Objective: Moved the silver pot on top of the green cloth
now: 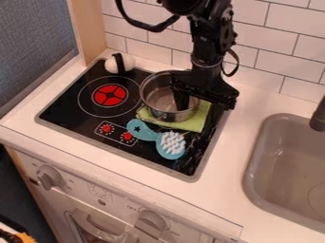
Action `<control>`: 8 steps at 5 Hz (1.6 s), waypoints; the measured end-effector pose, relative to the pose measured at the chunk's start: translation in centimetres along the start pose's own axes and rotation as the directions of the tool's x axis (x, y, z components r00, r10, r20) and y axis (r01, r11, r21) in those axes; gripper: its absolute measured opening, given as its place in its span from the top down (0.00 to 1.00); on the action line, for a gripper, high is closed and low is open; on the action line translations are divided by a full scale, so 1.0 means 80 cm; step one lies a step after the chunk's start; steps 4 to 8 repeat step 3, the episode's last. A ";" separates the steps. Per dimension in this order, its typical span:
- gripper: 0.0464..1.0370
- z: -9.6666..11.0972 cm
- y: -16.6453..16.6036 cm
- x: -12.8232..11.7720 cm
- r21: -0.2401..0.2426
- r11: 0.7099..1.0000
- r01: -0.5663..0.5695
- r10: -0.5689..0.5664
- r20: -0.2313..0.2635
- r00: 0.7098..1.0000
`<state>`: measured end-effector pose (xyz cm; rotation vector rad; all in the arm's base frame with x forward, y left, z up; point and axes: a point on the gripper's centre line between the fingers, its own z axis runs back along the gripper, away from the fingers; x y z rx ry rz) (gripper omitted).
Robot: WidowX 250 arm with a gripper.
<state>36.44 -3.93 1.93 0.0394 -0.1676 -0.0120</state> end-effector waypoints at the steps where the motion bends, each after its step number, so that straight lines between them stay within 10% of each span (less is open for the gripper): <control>1: 0.03 0.020 -0.011 -0.001 -0.064 0.998 0.026 -0.026 0.000 1.000; 3: 0.03 0.086 -0.012 0.014 -0.096 0.994 0.057 -0.045 0.126 0.991; 8: 0.03 0.086 -0.012 0.014 -0.096 0.994 0.057 -0.045 0.126 0.991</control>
